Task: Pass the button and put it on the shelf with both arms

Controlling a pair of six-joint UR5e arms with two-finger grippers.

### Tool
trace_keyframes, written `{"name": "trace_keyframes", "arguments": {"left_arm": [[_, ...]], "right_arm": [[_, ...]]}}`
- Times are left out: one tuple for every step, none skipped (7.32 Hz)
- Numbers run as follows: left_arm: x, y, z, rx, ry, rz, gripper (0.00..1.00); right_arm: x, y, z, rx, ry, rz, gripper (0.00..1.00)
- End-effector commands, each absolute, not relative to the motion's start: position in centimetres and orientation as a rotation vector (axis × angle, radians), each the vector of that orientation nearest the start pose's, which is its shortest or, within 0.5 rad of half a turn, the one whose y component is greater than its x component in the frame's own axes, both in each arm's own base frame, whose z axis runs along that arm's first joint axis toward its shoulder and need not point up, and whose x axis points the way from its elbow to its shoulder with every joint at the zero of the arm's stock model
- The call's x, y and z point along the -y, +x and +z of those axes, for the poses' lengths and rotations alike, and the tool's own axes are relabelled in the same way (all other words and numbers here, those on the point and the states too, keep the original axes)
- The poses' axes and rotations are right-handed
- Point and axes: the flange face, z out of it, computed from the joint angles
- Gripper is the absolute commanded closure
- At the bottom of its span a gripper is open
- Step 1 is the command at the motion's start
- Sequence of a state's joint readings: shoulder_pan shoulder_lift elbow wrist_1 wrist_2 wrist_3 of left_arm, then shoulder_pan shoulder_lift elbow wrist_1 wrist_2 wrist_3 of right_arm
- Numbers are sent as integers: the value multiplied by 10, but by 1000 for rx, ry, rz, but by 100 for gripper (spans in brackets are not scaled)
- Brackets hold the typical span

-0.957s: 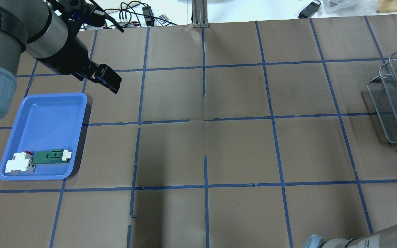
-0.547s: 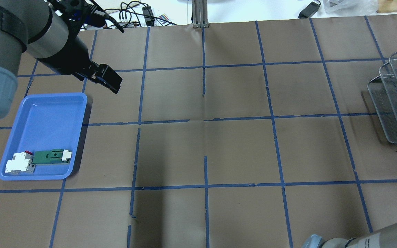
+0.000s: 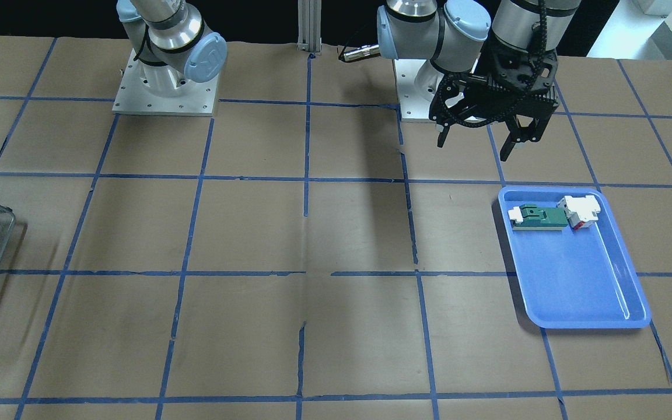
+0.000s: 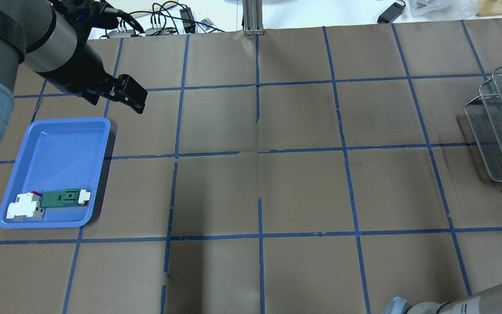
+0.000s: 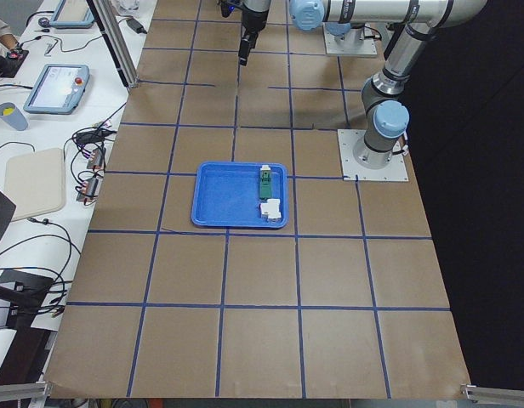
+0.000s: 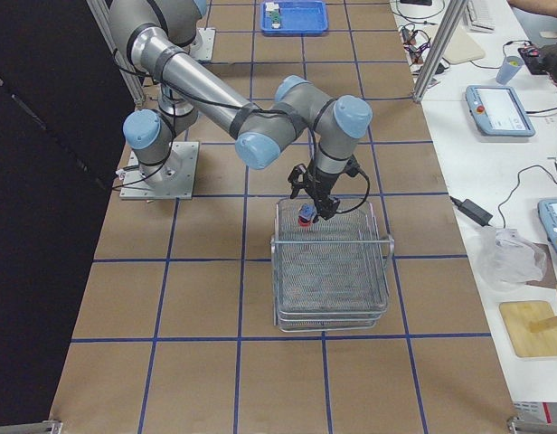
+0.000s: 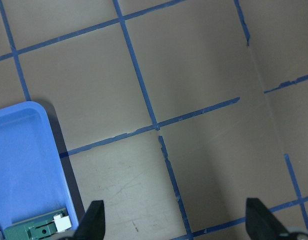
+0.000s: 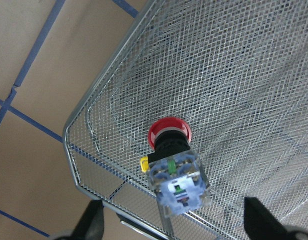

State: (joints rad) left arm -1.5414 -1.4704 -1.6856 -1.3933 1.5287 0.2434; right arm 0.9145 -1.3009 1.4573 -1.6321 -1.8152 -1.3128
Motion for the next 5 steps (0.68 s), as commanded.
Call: {"name": "trace_keyframes", "arguments": {"left_arm": [[469,-120,496,-3154,163,-245,0],[469,-115,493,-3141,-33,-228,0],[469,-111,491,-3122,-91,-206,0],[469,-112,491,-3122,-99,-204,0],[469,-110,492,-3122,-111,-206,0]], "right_arm": [[518,-209,462,-3048,-898,300,0],[511,-165,474,-3027,-691,239,0],[506,-123,486,-3025,-480,205,0],[499,-70,498,-3047,-212,198,0],[482,-6,504,-3078,-64,198,0]]}}
